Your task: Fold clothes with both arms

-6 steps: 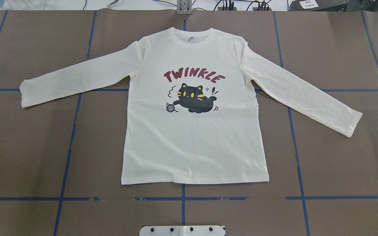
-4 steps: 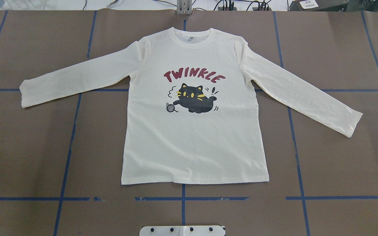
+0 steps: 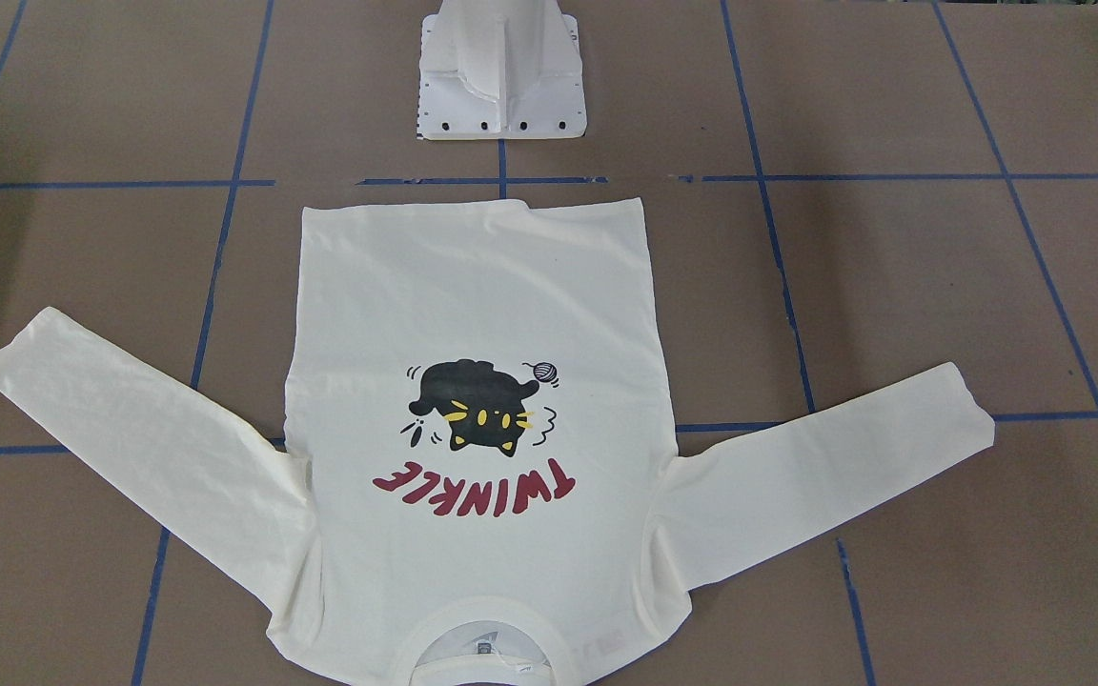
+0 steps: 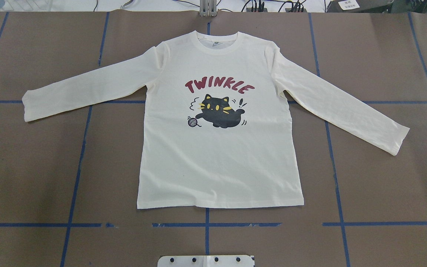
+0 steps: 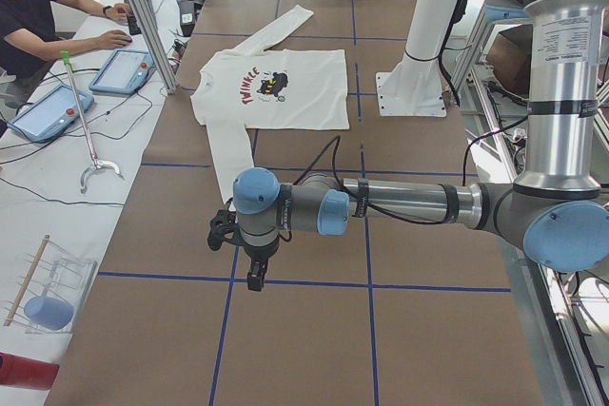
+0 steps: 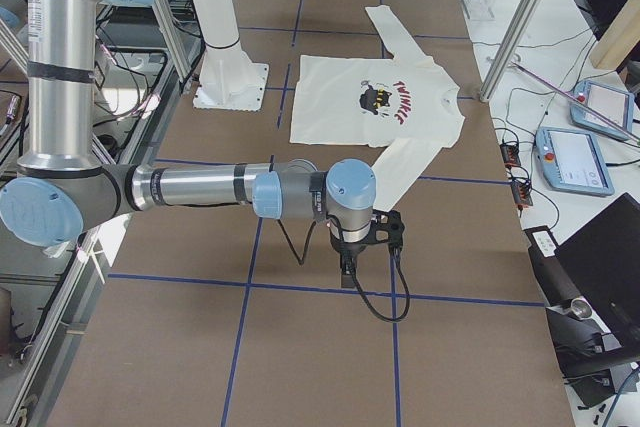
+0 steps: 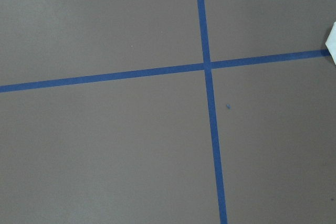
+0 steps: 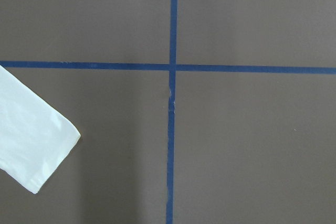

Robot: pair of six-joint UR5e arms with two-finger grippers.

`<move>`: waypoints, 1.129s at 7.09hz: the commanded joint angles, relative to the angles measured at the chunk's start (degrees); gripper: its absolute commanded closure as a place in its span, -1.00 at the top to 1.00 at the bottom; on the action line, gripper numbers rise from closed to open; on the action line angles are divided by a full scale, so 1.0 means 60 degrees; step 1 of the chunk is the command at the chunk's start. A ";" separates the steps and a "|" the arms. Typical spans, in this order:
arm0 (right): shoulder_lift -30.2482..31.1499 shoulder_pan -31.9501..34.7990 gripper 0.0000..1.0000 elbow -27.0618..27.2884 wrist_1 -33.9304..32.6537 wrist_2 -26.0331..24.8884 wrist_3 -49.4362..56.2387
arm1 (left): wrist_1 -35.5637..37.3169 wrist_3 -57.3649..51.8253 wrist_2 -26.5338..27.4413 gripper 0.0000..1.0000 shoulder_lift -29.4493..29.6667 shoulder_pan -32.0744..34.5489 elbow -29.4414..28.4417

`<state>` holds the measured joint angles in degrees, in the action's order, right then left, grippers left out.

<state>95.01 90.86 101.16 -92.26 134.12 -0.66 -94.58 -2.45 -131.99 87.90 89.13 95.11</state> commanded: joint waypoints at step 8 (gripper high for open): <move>0.0101 -0.5531 1.00 -0.0804 0.5076 -0.1742 -0.6493 | -0.2312 0.0087 -0.0034 1.00 0.0321 -0.0133 -0.0836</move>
<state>95.38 60.67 97.12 -63.73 125.04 -36.59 -108.50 -1.94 -132.19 89.77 88.39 90.44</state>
